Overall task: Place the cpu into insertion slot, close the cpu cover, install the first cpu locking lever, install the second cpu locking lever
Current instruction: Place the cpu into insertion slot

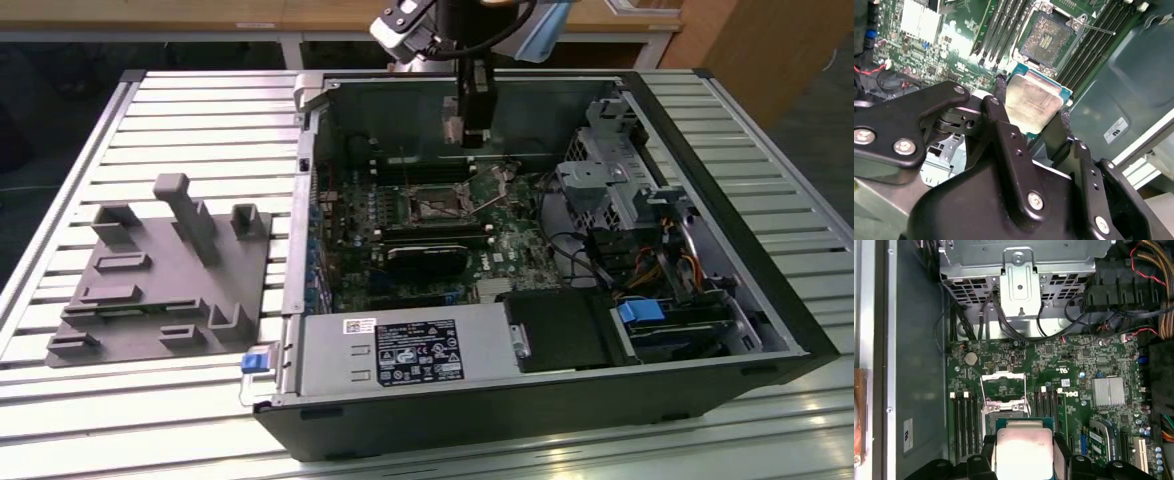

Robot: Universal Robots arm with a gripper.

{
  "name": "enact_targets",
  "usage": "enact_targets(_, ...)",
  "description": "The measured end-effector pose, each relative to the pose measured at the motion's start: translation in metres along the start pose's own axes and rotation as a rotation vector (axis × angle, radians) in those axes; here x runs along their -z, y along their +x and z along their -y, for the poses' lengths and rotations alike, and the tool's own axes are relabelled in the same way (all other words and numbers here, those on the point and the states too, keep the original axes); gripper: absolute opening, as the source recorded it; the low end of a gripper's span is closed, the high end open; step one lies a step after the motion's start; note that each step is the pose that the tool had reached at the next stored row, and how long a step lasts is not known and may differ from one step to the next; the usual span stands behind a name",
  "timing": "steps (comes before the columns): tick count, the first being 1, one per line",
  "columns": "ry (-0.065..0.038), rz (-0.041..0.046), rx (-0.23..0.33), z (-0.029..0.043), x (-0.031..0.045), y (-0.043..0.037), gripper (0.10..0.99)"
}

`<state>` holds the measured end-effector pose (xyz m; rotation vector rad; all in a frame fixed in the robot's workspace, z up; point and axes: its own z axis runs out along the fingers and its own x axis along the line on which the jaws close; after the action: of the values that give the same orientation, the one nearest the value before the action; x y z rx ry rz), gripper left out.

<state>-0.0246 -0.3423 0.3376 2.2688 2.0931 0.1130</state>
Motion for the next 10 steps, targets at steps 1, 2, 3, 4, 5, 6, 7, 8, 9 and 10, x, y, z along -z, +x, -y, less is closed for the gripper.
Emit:
enact_targets(1,0.0,0.0006,-0.005,0.0002,-0.0018,0.0,0.537)
enact_targets(2,0.0,0.0012,-0.009,0.0004,-0.0038,0.0,0.537)
enact_targets(3,0.001,0.0016,-0.012,0.0005,-0.0051,-0.0001,0.537)
enact_targets(4,0.001,0.0019,-0.014,0.0006,-0.0059,-0.0001,0.537)
enact_targets(5,0.002,0.0023,-0.015,0.0006,-0.0064,-0.0001,0.537)
enact_targets(6,0.002,0.0027,-0.018,0.0007,-0.007,-0.0001,0.537)
enact_targets(7,0.002,0.0049,-0.026,0.0007,-0.008,-0.0001,0.537)
enact_targets(8,0.002,0.0071,-0.035,0.0008,-0.0094,-0.0002,0.537)
enact_targets(9,0.002,0.0101,-0.043,0.0009,-0.0101,-0.0002,0.537)
enact_targets(10,0.001,0.0124,-0.044,0.001,-0.0107,-0.0002,0.537)
